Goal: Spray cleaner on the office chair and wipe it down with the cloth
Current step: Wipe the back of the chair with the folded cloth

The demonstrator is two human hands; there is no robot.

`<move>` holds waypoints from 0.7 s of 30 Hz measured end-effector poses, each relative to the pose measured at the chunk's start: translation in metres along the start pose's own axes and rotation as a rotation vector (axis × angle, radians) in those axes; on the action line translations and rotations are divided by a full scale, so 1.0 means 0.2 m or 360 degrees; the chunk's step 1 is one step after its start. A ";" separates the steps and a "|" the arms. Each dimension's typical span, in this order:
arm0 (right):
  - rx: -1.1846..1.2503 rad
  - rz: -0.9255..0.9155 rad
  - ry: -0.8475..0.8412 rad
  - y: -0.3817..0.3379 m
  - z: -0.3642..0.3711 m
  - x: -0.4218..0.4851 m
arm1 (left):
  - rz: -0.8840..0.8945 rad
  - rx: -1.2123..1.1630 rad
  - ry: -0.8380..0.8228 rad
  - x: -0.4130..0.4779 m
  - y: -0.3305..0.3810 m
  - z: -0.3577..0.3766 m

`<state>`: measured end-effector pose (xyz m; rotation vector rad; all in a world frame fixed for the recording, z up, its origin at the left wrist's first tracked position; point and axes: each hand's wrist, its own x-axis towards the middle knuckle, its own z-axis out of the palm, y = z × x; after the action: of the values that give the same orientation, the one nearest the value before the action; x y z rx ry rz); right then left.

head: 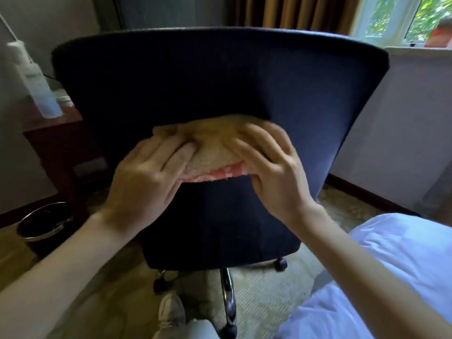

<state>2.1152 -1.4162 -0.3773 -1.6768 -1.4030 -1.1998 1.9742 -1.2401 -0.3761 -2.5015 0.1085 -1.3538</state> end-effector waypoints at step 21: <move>-0.0331 -0.0123 -0.0340 -0.09 0.60 -0.50 | -0.0310 -0.0182 -0.0204 -0.63 -0.08 0.54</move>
<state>2.1244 -1.3445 -0.5161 -1.9582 -1.5259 -1.2770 1.9916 -1.1753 -0.5284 -2.7481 -0.0899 -1.2863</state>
